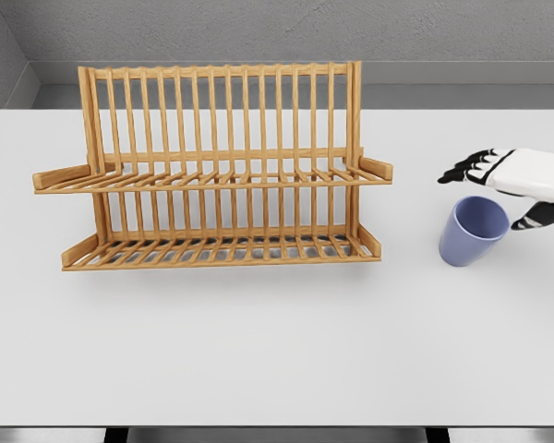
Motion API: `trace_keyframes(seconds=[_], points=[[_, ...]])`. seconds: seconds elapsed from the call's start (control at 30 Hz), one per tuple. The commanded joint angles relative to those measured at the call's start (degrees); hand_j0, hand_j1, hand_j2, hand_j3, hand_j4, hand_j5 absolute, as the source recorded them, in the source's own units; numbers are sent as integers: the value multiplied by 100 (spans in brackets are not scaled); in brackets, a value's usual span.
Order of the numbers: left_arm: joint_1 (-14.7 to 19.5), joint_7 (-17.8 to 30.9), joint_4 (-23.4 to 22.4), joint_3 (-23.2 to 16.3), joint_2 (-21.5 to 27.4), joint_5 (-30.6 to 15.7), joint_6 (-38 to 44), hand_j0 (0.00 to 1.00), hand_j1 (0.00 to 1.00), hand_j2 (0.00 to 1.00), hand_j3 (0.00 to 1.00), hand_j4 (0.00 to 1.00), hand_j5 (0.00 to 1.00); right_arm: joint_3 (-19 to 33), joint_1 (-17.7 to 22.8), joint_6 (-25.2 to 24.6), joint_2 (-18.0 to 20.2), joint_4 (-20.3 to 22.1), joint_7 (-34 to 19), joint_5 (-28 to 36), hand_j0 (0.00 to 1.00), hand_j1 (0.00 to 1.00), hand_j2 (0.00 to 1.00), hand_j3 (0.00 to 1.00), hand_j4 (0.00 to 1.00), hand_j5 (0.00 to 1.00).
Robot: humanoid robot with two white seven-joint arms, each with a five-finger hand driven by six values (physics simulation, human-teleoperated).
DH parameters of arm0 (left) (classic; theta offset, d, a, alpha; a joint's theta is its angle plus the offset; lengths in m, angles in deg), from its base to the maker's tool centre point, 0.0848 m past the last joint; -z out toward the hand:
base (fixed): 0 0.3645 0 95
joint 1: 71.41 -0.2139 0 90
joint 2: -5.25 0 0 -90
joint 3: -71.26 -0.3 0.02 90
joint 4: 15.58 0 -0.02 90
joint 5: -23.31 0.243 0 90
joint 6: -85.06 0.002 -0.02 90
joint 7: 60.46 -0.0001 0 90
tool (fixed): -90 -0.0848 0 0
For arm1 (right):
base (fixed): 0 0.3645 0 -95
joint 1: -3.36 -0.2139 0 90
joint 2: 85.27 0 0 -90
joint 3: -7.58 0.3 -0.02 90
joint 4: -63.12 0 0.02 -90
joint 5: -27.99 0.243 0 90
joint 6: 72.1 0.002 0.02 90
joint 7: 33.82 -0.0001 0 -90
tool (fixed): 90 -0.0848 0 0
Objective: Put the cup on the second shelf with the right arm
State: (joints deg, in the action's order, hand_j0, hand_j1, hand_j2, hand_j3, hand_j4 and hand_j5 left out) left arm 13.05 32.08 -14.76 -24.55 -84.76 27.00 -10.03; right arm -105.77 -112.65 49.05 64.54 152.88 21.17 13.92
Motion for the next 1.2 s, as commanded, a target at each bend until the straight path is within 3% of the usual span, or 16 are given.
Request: trace_keyframes(seconds=[0.0,0.47,0.9,0.97,1.07,1.17], points=[[0,1,-2,0,0,0,0,100,100,100,100,100,100,-11,0,-13,30,-3,1,27,100,100,100,100,100,100],[0,1,-2,0,0,0,0,100,100,100,100,100,100,-389,44,-13,-31,-134,1,27,100,100,100,100,100,100],[0,9,-2,0,0,0,0,100,100,100,100,100,100,-407,35,-74,-49,-275,1,27,100,100,100,100,100,100],[0,1,-2,0,0,0,0,100,100,100,100,100,100,-442,26,-74,-58,-258,1,27,82,82,82,82,82,82],[0,9,-2,0,0,0,0,100,100,100,100,100,100,-477,26,-74,-58,-258,1,27,65,65,65,65,65,65],[0,1,-2,0,0,0,0,100,100,100,100,100,100,-512,18,-74,-58,-240,1,27,60,60,60,60,60,60]])
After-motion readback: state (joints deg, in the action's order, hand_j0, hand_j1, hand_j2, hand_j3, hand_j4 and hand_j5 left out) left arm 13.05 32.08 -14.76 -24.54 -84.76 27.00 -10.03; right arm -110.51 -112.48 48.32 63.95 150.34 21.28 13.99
